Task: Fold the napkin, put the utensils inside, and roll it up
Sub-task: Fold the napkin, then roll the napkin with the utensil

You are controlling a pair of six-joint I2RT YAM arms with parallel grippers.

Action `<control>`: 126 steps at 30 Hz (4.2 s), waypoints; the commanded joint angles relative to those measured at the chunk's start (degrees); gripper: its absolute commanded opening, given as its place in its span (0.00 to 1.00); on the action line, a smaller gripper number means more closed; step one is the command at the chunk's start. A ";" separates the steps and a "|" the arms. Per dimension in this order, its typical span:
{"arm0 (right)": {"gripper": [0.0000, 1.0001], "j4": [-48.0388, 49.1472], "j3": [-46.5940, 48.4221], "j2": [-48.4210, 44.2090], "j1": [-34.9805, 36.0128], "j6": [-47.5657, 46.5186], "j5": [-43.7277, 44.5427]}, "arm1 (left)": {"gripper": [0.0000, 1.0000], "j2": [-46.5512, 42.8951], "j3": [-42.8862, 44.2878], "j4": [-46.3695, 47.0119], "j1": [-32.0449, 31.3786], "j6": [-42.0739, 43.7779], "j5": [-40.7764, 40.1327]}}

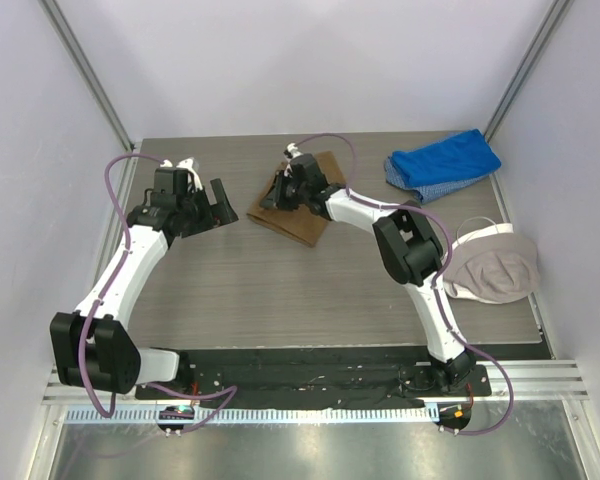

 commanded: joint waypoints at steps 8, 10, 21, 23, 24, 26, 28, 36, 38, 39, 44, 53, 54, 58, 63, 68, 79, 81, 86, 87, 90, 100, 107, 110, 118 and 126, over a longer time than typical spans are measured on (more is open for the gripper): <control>0.18 0.61 4.52 0.84 1.08 -0.54 -2.07 | 0.93 0.61 -0.14 2.06 0.87 -0.46 2.08; 0.33 0.35 4.79 0.49 0.99 -1.24 -2.16 | 0.93 0.87 -0.22 2.06 0.87 -0.55 2.25; 0.62 2.19 3.30 -6.09 0.82 -4.84 -3.74 | 0.93 2.54 0.74 4.25 1.48 -2.30 2.08; 0.63 4.11 0.75 -9.15 0.03 -4.41 -4.18 | 0.93 3.07 0.22 6.17 1.48 -5.27 1.90; 0.63 4.91 -0.39 -10.13 -0.41 -4.23 -4.27 | 0.93 3.85 -1.70 10.10 1.48 -7.03 1.90; 0.63 6.75 -4.51 -12.42 -1.64 -3.70 -4.62 | 0.91 5.17 -4.95 15.39 1.48 -11.68 2.42; 0.63 7.64 -9.33 -16.19 -2.69 -3.70 -4.97 | 0.89 9.19 -5.76 21.53 1.48 -13.55 3.65; 0.63 11.33 -28.33 -30.35 -9.81 -3.79 -5.59 | 0.86 23.89 0.21 30.44 1.31 -12.85 5.77; 0.64 11.25 -32.55 -33.86 -10.87 -4.05 -5.50 | 0.85 27.22 1.70 32.54 1.40 -12.94 6.47; 0.64 11.07 -33.78 -35.00 -11.48 -4.49 -5.33 | 0.85 28.20 2.23 32.55 1.40 -13.03 6.91; 0.64 8.62 -38.63 -39.23 -12.45 -6.33 -3.92 | 0.85 33.03 3.56 38.95 1.40 -14.87 10.07; 0.64 7.11 -40.30 -39.94 -12.81 -6.60 -3.66 | 0.67 36.99 5.05 39.50 1.48 -15.31 10.25; 0.64 7.11 -40.04 -39.85 -12.81 -6.60 -3.66 | 0.63 37.26 4.88 39.85 1.48 -15.31 10.25; 0.64 6.59 -39.42 -39.24 -12.81 -6.95 -3.83 | 0.55 38.05 4.78 40.72 1.48 -15.23 10.43; 0.64 6.06 -39.42 -39.32 -12.72 -8.09 -3.75 | 0.38 39.19 5.05 41.34 1.40 -15.31 10.78; 0.64 4.30 -38.72 -39.06 -12.63 -11.25 -3.04 | 0.22 39.72 5.14 41.35 1.48 -15.75 11.48; 0.64 -2.38 -35.03 -37.83 -3.07 -26.19 11.62 | 0.00 33.84 2.68 33.00 1.48 -17.95 11.31; 0.64 -2.29 -34.15 -36.69 -0.60 -29.35 15.67 | 0.00 32.43 0.93 30.72 1.48 -18.74 11.30; 0.65 1.05 -33.18 -33.79 7.47 -33.49 22.88 | 0.00 26.46 -2.94 24.91 1.48 -19.00 10.96; 0.65 2.01 -32.75 -33.35 8.54 -34.80 24.80 | 0.00 25.32 -4.17 24.21 1.48 -18.74 11.04; 0.67 4.99 -32.57 -31.33 13.80 -37.35 28.14 | 0.00 21.71 -6.19 21.22 1.48 -17.95 10.87; 0.77 18.79 -32.66 -23.95 26.56 -45.88 41.23 | 0.00 15.11 -10.77 17.88 2.45 -16.81 11.39; 0.77 23.98 -29.94 -17.09 29.12 -48.52 44.68 | 0.00 13.44 -12.53 18.40 2.98 -17.07 12.53; 0.77 25.57 -28.26 -14.02 29.82 -50.01 48.18 | 0.00 12.83 -13.14 18.67 3.15 -17.16 12.89; 0.76 27.94 -24.84 -7.86 29.91 -52.13 49.43 | 0.00 11.60 -14.55 19.20 4.21 -17.25 13.94; 0.74 25.31 -21.75 -3.46 29.82 -53.88 60.31 | 0.00 10.98 -15.69 19.99 5.53 -17.42 14.29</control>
